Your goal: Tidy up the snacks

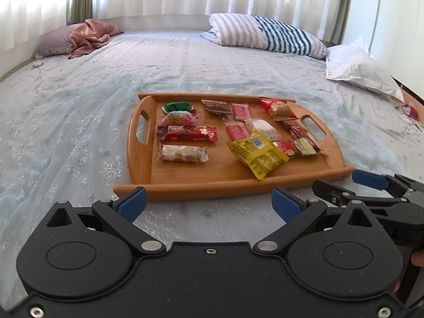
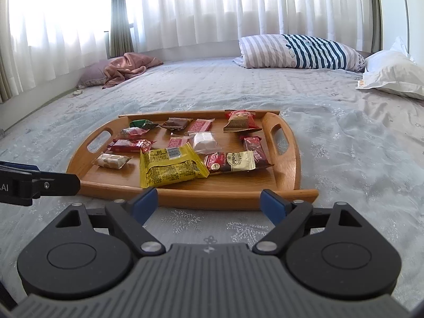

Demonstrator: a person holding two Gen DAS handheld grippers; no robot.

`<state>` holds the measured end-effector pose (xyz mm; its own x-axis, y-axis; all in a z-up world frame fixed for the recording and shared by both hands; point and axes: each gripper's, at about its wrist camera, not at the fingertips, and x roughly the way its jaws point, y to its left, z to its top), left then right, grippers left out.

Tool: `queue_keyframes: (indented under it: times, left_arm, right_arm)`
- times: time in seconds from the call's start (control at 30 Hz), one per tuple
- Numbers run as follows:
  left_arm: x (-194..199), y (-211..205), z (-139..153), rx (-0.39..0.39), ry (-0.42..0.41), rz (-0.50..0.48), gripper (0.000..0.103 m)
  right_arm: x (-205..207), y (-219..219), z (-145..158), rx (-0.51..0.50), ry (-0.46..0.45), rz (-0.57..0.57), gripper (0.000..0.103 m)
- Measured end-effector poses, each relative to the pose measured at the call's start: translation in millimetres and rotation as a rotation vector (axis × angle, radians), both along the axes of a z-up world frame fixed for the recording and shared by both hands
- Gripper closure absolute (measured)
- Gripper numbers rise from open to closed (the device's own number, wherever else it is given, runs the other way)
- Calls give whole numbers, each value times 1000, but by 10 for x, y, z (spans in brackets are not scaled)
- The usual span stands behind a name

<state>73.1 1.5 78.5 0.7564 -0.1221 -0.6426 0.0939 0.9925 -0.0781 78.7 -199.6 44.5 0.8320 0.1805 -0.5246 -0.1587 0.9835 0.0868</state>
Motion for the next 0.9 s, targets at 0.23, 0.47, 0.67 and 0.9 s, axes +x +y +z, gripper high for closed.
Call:
queue_keyframes:
  times: [0.23,0.47,0.67,0.9]
  left_arm:
    - [-166,-53,-78,-5,-3,20,2]
    - [-97,-36,-339,21,0,58,2]
    - [3,-6,-529,53,-9,73,2]
    - [121,52,-696,29,23,79,1]
  right_arm:
    - [-150,-28,-36,-19,-8,-2,8]
    - [-153,-25,-230,-46,16,-28,8]
    - [-113,0,-405,-53,48,-43,8]
    - [-60,87,-506,-94,62,-27,2]
